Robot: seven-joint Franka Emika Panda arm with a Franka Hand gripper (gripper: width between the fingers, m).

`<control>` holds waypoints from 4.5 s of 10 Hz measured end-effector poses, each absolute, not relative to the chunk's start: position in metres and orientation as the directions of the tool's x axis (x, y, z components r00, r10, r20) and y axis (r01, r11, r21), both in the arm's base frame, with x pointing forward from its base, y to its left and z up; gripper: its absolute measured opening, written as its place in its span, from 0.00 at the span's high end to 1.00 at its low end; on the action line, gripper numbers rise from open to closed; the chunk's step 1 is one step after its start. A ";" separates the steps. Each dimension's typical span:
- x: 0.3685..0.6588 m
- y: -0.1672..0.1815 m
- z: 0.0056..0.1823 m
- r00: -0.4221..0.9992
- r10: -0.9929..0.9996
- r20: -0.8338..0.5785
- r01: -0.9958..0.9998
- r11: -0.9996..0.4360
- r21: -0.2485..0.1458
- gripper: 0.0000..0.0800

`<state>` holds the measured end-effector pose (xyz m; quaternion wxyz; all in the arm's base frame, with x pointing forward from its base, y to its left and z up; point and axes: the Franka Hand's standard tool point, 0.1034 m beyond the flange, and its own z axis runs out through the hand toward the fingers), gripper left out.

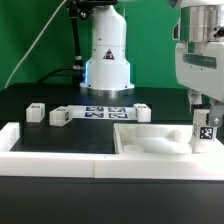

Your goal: Assemble one leg

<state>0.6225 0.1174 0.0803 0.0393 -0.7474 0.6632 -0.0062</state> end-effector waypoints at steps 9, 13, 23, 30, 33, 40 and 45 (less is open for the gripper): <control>0.621 0.119 0.076 0.834 -0.550 0.032 -0.549 -0.835 -0.040 0.19; 0.622 0.120 0.077 0.944 -0.327 0.040 -0.327 -0.945 -0.022 0.19; 0.622 0.116 0.077 0.964 -0.263 0.041 -0.263 -0.965 -0.020 0.64; 0.620 0.118 0.074 0.568 -0.823 -0.006 -0.821 -0.567 -0.073 0.64; 0.621 0.120 0.074 0.225 -0.974 -0.022 -0.971 -0.222 -0.091 0.64; 0.621 0.121 0.074 -0.118 -0.991 -0.064 -0.990 0.123 -0.074 0.38; 0.621 0.120 0.074 0.242 -0.970 -0.034 -0.967 -0.238 -0.088 0.19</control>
Offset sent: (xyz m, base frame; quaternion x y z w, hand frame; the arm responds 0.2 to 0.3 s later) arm 0.0040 0.0034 0.0003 -0.0109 0.0006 -0.2466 0.9691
